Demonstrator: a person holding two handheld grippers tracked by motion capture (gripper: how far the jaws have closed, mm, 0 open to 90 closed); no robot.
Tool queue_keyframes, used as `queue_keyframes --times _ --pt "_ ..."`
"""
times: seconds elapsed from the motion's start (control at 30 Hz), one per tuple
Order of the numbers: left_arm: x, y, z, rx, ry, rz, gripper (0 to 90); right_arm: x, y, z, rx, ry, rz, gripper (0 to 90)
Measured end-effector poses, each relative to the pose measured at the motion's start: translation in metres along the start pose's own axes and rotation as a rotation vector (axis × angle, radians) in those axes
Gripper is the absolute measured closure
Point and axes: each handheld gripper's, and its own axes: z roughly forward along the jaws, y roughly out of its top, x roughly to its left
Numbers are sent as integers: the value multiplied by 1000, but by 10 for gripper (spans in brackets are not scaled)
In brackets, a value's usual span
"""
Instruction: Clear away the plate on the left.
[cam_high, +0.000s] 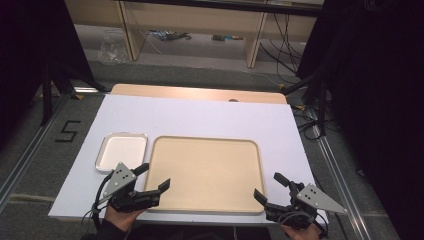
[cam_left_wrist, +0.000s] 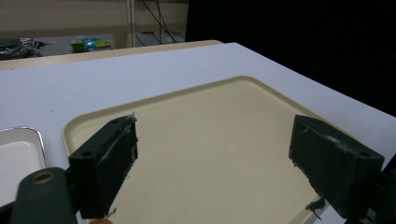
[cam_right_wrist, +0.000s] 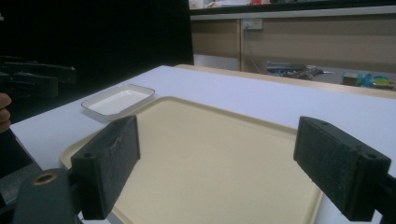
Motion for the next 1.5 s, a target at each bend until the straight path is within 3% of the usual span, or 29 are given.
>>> queue_keyframes --times 0.53,0.9,0.97,1.33,1.5 --pt "3 0 1 11 5 -5 152 0 0 0 2 1 -1 154" --pt "10 1 1 8 34 -26 154 1 0 0 7 -12 -1 154" --pt "11 1 1 11 42 -26 153 0 0 0 5 6 -6 154" --pt "16 2 5 9 55 -16 152 0 0 0 5 4 -5 154" --pt "23 3 9 20 80 -24 152 1 0 0 5 3 -5 154"
